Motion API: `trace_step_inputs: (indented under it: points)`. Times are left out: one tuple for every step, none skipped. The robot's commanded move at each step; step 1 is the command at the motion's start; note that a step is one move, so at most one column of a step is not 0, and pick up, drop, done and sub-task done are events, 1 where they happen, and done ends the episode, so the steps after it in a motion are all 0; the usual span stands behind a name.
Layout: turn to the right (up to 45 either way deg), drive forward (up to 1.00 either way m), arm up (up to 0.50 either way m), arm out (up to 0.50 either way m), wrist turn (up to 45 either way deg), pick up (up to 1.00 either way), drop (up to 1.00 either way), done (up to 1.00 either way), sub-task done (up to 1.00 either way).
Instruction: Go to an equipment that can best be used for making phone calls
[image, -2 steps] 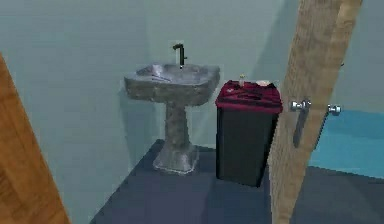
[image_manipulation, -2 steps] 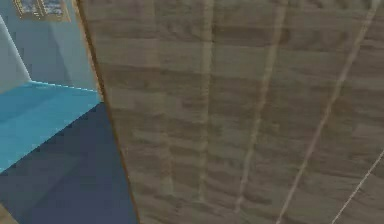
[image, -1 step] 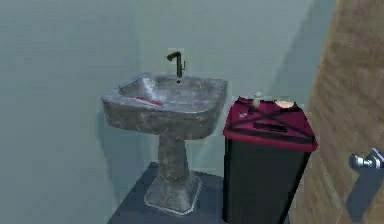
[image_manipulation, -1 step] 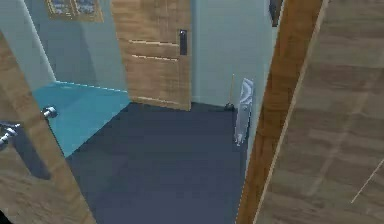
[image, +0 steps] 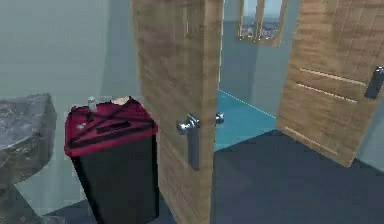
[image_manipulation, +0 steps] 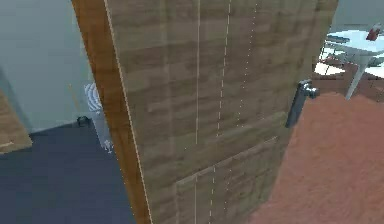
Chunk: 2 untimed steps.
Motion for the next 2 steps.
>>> trace_step_inputs:
  points:
    - [30.0, 0.0, 0.0, 0.0, 0.0, 0.0, 0.0, 0.0, 0.0]
    - [0.0, 0.45, 0.0, 0.0, 0.0, 0.0, 0.0, 0.0, 0.0]
